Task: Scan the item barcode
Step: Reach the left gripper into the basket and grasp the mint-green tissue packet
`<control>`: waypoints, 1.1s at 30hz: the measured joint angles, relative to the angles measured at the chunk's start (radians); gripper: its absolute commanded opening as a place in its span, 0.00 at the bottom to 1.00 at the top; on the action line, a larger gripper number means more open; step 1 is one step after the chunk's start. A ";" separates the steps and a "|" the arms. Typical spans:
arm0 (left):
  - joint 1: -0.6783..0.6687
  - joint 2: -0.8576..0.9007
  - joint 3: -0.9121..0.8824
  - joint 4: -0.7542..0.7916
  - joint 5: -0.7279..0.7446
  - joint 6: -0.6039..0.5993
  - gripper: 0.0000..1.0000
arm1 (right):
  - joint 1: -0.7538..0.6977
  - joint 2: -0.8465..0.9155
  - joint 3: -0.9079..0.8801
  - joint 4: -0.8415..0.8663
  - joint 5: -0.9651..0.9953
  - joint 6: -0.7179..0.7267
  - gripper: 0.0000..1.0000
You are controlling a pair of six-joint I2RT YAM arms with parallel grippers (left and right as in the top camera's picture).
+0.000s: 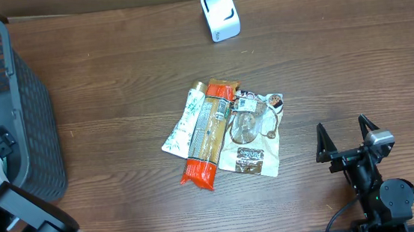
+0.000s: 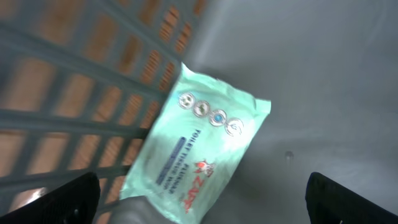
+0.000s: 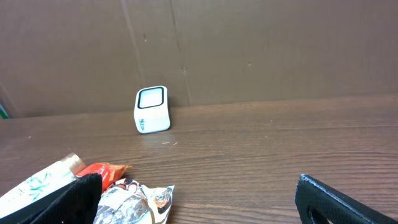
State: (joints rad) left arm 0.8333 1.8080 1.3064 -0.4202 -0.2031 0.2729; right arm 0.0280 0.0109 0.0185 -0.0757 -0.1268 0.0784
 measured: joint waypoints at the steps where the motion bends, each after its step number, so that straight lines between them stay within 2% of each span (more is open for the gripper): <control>1: 0.000 0.006 0.000 0.000 0.002 0.002 0.96 | 0.000 0.000 0.000 0.000 -0.001 0.000 1.00; 7: 0.023 0.122 -0.007 0.006 0.012 0.024 0.95 | 0.000 0.000 0.000 0.000 0.000 0.000 1.00; 13: 0.033 0.139 -0.009 0.031 0.016 0.026 0.94 | 0.000 0.000 0.000 0.000 0.000 0.000 1.00; 21: 0.069 0.152 -0.009 0.056 0.027 0.033 0.88 | 0.000 0.000 0.000 0.000 0.000 0.000 1.00; 23: 0.079 0.156 -0.008 0.060 0.037 0.033 0.84 | 0.000 0.000 0.000 0.000 -0.001 0.000 1.00; 26: 0.082 0.170 0.001 0.061 0.055 0.018 0.64 | 0.000 0.000 0.000 0.000 0.000 0.000 1.00; 27: 0.084 0.176 0.006 0.060 0.060 0.013 0.53 | 0.000 0.000 0.000 0.000 -0.001 0.000 1.00; 28: 0.084 0.181 0.011 0.057 0.063 0.006 0.42 | 0.000 0.000 0.000 0.001 0.000 0.000 1.00; 30: 0.084 0.191 0.018 0.050 0.064 -0.023 0.09 | 0.000 0.000 0.000 0.000 0.000 0.000 1.00; 31: 0.084 0.193 0.022 0.048 0.060 -0.032 0.04 | 0.000 0.000 0.000 0.000 0.000 0.000 1.00; 33: 0.084 0.195 0.029 0.045 0.060 -0.039 0.04 | 0.000 0.000 0.000 0.000 0.000 0.000 1.00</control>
State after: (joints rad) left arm 0.9173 2.0029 1.3357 -0.3756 -0.1432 0.2344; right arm 0.0280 0.0109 0.0185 -0.0753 -0.1272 0.0788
